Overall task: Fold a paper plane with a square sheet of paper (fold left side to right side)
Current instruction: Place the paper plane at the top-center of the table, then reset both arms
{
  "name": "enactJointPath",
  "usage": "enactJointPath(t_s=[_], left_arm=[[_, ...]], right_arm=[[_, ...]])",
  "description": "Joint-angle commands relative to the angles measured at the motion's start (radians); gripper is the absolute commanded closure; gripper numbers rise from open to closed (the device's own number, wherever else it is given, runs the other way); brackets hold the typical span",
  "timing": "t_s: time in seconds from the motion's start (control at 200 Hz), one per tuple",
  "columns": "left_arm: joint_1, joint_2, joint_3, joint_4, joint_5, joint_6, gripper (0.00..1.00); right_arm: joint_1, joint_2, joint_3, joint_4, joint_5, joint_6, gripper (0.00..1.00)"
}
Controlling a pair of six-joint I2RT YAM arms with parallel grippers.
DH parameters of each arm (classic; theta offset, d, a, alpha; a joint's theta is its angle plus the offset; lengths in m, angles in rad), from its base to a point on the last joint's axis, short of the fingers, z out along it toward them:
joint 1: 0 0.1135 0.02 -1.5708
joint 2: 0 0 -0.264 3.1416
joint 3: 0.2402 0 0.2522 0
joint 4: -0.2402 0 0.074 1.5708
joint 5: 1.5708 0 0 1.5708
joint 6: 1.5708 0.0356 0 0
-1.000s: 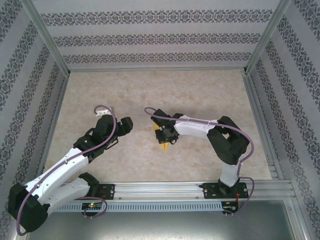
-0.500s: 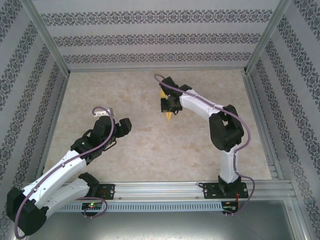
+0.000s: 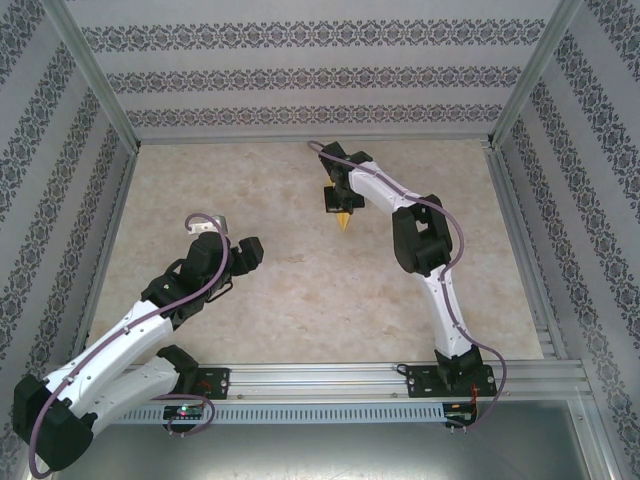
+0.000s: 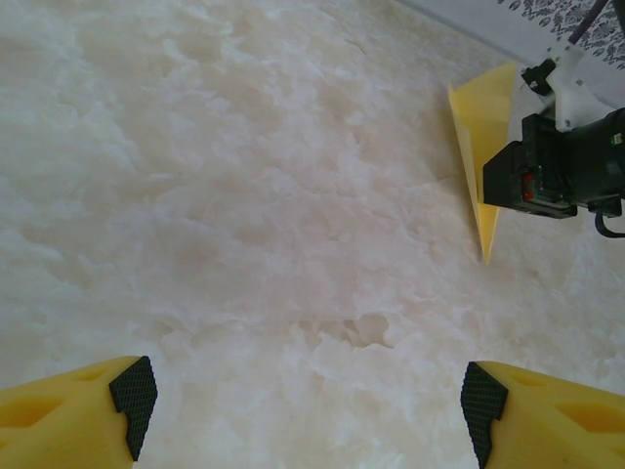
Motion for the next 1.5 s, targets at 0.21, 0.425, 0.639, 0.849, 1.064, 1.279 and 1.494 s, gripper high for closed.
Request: enactJointPath(t_s=[0.21,0.425,0.639,0.849,1.064,1.279,1.494], left_arm=[[0.01,0.017,0.008,-0.028,0.007,0.026,0.16],[0.01,0.054,0.061,-0.092,-0.001,0.03,0.15],[0.012,0.086,0.127,-0.136,-0.002,0.046,0.13],[0.07,0.098,0.172,-0.128,0.023,0.055,0.04],[0.216,0.103,0.176,-0.073,-0.054,0.105,0.0],[0.26,0.13,0.067,0.162,-0.417,0.293,0.0],[0.327,0.218,-0.134,0.562,-0.448,0.496,0.0]], right_arm=[[-0.015,0.038,0.038,-0.058,-0.014,-0.016,0.9],[-0.017,0.02,0.038,-0.068,-0.015,-0.031,0.79],[-0.012,-0.087,-0.019,-0.077,0.02,-0.052,0.64],[0.003,-0.358,-0.255,-0.015,0.095,-0.066,0.51],[-0.019,-0.858,-0.795,0.307,0.133,-0.098,0.23],[-0.149,-1.235,-1.228,0.564,0.217,-0.136,0.02],[-0.353,-1.399,-1.58,0.937,0.263,-0.208,0.02]])
